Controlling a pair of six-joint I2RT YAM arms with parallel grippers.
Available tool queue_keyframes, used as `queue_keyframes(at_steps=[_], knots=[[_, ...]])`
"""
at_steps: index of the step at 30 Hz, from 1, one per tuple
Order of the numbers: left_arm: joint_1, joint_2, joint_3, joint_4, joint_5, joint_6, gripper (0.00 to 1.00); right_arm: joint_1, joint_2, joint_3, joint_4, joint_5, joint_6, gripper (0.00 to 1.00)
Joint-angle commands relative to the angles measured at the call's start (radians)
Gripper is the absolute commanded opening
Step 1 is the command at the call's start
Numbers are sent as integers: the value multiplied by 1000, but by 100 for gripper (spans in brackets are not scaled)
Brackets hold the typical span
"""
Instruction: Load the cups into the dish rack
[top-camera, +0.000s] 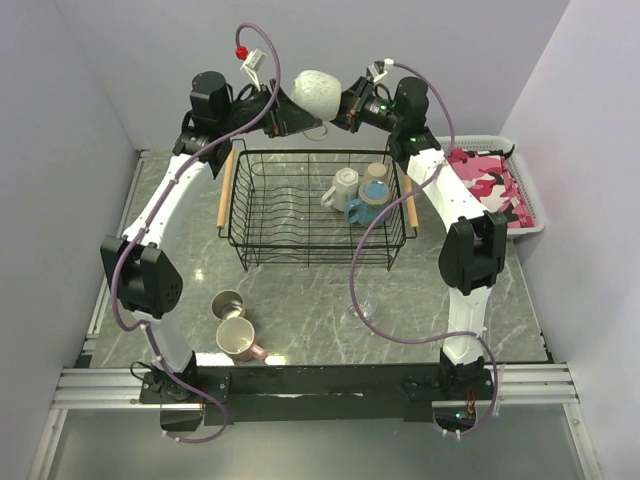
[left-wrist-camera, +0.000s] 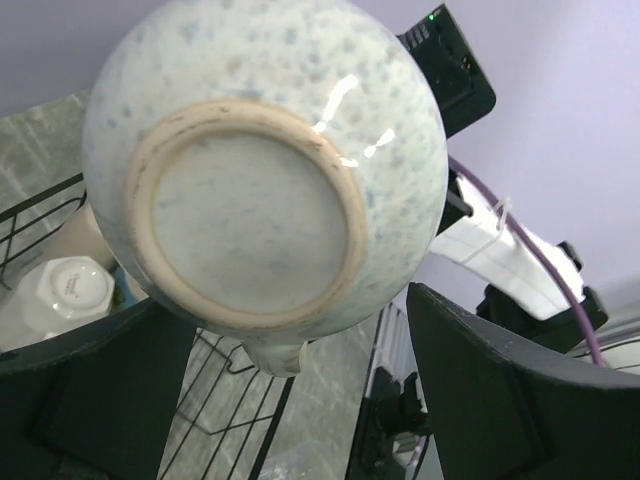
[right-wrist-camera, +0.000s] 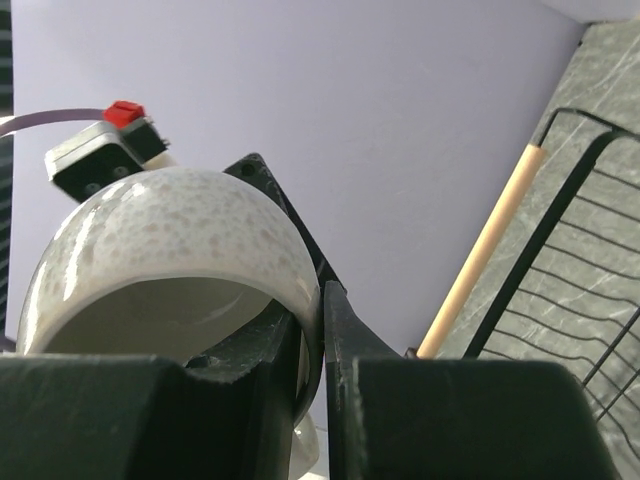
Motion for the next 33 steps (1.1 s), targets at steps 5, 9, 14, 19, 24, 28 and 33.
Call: queue_keyframes(at_steps=[5,9,14,19,24,28,33], knots=[[-58,2,-11,213,7,-159,88,8,-12,72,153,25,50,0],[-67,1,-20,237,-7,-171,88,13,-12,60,184,34,77,0],[-81,-4,-29,231,-27,-167,84,28,-17,60,179,34,73,0],[-89,-4,-16,211,-75,-153,76,45,-30,32,173,37,66,0],[-92,8,7,208,-104,-159,54,48,-52,-22,185,32,63,0],[-92,8,18,185,-110,-141,33,48,-79,-58,178,29,49,0],[-84,17,50,165,-107,-119,9,48,-99,-95,156,8,32,0]])
